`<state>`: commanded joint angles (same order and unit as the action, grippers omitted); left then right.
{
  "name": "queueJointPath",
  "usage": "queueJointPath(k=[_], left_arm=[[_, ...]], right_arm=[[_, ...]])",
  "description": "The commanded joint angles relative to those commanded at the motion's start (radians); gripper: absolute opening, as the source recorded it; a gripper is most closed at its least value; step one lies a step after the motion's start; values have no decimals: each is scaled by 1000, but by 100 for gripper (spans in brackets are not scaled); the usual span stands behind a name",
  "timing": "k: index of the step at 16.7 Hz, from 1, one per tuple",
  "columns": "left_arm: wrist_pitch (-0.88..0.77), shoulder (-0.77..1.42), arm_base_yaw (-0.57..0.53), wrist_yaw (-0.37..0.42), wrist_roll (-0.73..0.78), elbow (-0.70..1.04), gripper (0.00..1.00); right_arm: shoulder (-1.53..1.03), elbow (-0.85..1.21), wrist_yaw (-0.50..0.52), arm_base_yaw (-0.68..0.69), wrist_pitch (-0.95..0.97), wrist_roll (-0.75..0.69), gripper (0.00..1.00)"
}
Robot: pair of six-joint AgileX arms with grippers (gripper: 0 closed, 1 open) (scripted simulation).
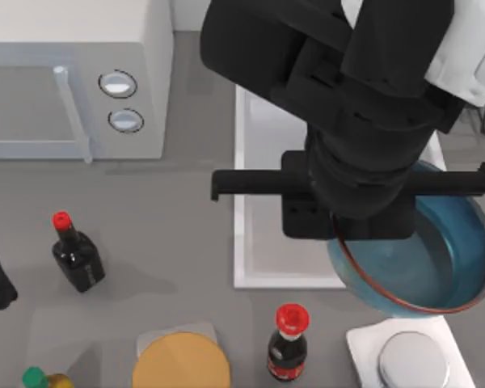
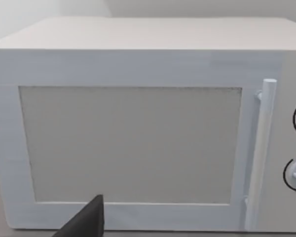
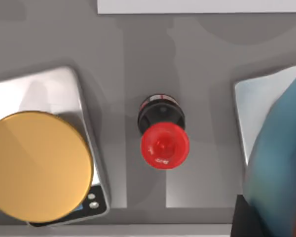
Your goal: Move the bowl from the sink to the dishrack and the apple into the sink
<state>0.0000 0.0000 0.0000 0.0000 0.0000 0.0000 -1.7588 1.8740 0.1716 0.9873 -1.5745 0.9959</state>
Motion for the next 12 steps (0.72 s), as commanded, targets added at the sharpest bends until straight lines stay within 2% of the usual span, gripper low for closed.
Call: queueJointPath(k=[6,9,12], left_arm=[[0,0,0,0,0,0,100],[0,0,0,0,0,0,100],[0,0,0,0,0,0,100]], right_arm=[[25,-20,-31,-47,65,-39,0],[108,-91,-106,-161,222,-133,0],[204,-182,-204,-331,449,-263,0]])
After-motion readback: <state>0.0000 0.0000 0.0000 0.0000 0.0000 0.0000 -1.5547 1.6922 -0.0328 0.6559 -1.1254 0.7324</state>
